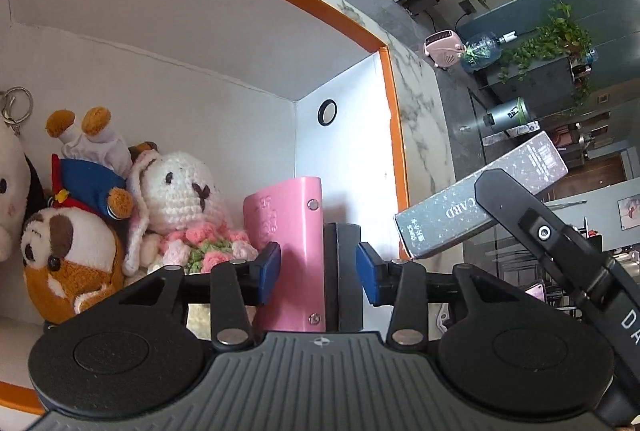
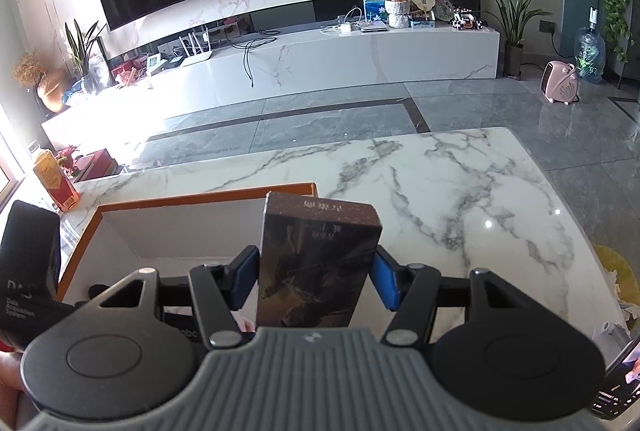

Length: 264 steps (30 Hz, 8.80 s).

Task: Organize objects
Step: 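Lower the pink case into the orange box and open left while right lifts the card box, then hand the photo card box from right gripper into left gripper, then lower the photo card box into the orange box and open left gripper, then grasp the white Vaseline tube with left gripper and lift it, then grasp and lift the small brown cardboard box with right gripper while left holds the tube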

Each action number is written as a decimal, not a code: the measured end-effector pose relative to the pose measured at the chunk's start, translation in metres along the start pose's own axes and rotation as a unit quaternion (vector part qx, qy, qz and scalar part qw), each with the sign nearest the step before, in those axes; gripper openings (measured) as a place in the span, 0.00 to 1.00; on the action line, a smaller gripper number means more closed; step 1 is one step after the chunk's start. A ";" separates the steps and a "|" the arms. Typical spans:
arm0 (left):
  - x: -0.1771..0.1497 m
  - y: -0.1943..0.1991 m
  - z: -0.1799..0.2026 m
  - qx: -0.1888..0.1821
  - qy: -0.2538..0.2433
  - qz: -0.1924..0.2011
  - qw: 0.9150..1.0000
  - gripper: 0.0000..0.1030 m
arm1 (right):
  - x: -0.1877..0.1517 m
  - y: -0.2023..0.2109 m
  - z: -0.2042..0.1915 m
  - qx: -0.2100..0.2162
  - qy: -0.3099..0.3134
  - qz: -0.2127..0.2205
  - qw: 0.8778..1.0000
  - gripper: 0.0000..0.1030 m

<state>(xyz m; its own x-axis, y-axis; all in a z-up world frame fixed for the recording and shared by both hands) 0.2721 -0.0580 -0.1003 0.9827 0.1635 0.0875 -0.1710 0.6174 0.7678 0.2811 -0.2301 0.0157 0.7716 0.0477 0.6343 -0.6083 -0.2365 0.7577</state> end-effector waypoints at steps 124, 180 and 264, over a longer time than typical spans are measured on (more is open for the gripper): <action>-0.021 0.065 0.082 0.095 -0.151 0.154 0.972 0.43 | -0.019 0.002 0.019 0.030 -0.068 0.012 0.997 0.33; -0.249 0.004 -0.038 0.358 -0.331 -0.026 0.873 0.70 | -0.207 0.017 -0.056 0.009 0.072 -0.126 0.989 0.60; -0.155 0.141 0.026 0.200 -0.248 0.150 0.936 0.12 | -0.125 0.057 -0.083 0.075 0.080 -0.105 0.988 0.61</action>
<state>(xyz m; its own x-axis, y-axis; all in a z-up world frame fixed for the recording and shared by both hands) 0.0979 -0.0158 0.0107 0.8241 -0.1549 0.5449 -0.5017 0.2472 0.8290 0.1339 -0.1687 -0.0076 0.8318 0.2604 0.4903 -0.3938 -0.3458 0.8517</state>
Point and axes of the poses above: each gripper's, at about its wrist camera, not at the fingertips, and y roughly against the way its jaws point, z to its right, x to its top, the point moved 4 cm from there along -y, roughly the way its jaws point, and after that the axes turned 9 degrees about -z, right-handed, at the moved point
